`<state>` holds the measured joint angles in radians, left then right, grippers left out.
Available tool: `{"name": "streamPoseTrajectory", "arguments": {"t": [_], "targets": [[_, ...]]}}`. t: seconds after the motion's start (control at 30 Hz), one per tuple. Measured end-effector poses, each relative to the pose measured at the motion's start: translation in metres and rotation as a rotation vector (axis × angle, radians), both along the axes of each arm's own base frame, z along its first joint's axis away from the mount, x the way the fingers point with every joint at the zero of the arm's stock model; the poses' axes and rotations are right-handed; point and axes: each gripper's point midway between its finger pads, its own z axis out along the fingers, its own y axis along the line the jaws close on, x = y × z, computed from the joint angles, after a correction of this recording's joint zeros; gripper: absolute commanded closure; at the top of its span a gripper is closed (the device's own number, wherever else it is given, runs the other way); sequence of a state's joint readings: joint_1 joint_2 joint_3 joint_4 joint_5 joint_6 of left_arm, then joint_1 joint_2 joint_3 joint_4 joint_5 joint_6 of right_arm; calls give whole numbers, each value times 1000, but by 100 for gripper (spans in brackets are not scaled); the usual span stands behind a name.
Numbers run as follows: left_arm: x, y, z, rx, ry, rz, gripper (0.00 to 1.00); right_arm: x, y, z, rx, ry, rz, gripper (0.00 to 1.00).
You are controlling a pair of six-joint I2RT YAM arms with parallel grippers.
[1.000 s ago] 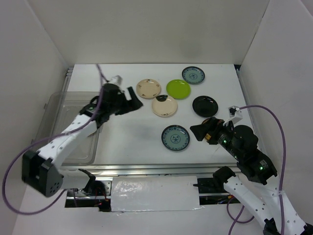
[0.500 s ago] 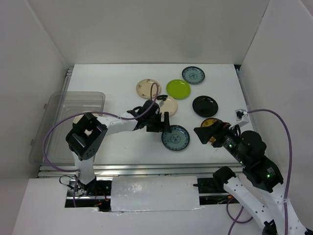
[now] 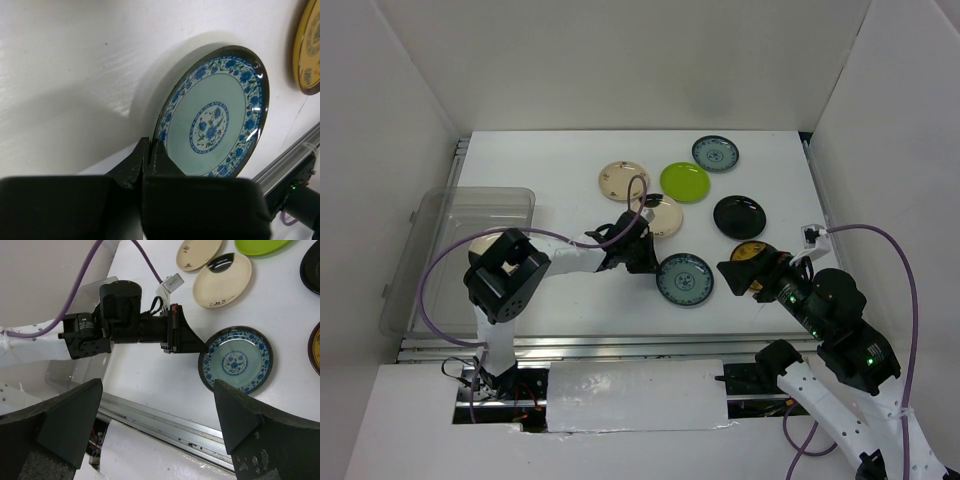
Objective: Place the plates into the plastic bin on the countertop
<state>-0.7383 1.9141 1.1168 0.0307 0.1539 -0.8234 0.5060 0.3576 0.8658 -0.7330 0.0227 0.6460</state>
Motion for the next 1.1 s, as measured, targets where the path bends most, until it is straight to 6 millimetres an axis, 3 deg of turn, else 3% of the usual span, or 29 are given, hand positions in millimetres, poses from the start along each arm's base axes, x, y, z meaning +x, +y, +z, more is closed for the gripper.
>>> {"name": "streamPoseTrajectory", "arguments": {"t": [0.07,0.17,0.27,0.33,0.43,0.5,0.6,0.7,0.83,0.97,1.1], "targets": [[0,0,2,-9,-7,3,100,0,0,0,0,0,0,0],[-8,17,12,15,-15,47,100,0,0,0,0,0,-1,0],[-19,56,49,33,-62,124,100,0,0,0,0,0,-1,0],[-16,87,92,-29,-119,206,100,0,0,0,-1,1,-1,0],[7,155,170,-140,-278,405,100,2,1,-1,-2,3,-2,0],[18,216,210,-169,-374,589,100,3,1,-2,-4,7,-4,0],[18,311,236,-109,-422,894,100,6,3,-6,-6,16,1,0],[7,382,223,-44,-366,1129,100,8,8,-11,-10,33,17,0],[-6,450,161,8,-152,1337,100,10,12,-12,-12,43,32,0],[-12,465,104,15,53,1386,100,10,12,-13,-22,43,37,0],[-11,465,90,9,101,1388,100,12,13,-13,-22,37,37,0]]}}
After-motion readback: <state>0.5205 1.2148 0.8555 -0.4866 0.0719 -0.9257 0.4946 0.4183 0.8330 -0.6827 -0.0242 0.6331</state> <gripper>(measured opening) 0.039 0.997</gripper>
